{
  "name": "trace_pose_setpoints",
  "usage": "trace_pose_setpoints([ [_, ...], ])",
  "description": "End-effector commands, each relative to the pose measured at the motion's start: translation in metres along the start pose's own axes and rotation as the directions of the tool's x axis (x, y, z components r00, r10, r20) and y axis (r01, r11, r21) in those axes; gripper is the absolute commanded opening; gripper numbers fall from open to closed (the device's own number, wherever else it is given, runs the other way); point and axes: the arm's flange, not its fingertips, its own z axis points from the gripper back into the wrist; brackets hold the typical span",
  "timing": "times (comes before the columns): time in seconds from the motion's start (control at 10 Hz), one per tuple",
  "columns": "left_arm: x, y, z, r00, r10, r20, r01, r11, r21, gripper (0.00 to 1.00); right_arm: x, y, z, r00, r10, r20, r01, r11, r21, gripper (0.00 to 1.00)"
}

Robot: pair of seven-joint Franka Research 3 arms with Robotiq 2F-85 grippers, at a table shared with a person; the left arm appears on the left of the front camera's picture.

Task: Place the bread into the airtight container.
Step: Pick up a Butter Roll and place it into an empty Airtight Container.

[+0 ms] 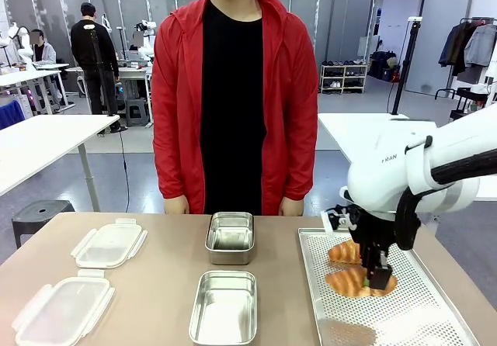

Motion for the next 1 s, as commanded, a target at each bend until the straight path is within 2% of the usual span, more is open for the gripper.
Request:
trace_pose_setpoints([
  [0.0,0.002,-0.001,0.002,1.000,-0.002,0.012,0.002,1.000,-0.007,1.00,0.049,0.025,0.025,0.998,-0.050,-0.024,0.050,0.998,-0.031,0.12],
  [0.2,0.002,-0.001,0.002,1.000,-0.002,0.012,0.002,1.000,-0.007,1.00,0.105,0.054,0.043,1.000,-0.020,-0.018,0.019,0.998,-0.058,0.12],
  [0.5,0.002,-0.001,0.002,1.000,-0.002,0.012,0.002,1.000,-0.007,1.00,0.197,0.071,0.042,1.000,-0.021,0.005,0.021,0.997,-0.073,0.12],
  [0.7,0.002,-0.001,0.002,1.000,-0.002,0.012,0.002,1.000,-0.007,1.00,0.237,0.075,0.028,0.999,0.011,0.037,-0.008,0.997,-0.082,0.12],
  [0.9,0.002,-0.001,0.002,1.000,-0.002,0.012,0.002,1.000,-0.007,1.00,0.250,0.076,0.016,0.997,0.001,0.083,0.004,0.998,-0.059,0.12],
])
